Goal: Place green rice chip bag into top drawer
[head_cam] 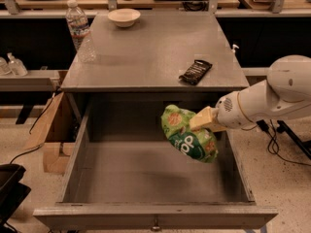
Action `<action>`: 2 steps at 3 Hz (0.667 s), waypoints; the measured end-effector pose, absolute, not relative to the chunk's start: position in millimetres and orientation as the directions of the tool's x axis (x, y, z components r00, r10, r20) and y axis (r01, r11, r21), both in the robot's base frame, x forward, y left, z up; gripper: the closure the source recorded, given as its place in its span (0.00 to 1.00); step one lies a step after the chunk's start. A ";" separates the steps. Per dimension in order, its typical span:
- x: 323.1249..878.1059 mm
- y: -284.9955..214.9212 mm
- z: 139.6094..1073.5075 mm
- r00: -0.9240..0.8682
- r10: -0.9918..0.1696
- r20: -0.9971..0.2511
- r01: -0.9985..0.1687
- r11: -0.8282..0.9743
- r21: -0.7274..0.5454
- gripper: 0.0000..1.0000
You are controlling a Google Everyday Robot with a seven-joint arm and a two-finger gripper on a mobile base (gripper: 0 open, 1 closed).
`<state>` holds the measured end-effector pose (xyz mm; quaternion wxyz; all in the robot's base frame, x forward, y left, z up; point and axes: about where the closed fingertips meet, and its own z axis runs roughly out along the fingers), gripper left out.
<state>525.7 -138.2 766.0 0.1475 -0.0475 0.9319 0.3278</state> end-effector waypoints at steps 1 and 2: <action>525.5 -137.2 767.2 -0.951 0.006 -0.308 -0.188 0.780 0.597 0.27; 525.1 -135.9 768.7 -0.950 0.004 -0.311 -0.192 0.778 0.598 0.00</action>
Offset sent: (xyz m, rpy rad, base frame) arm -0.0002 0.0009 0.0011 0.0007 -0.0020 0.0019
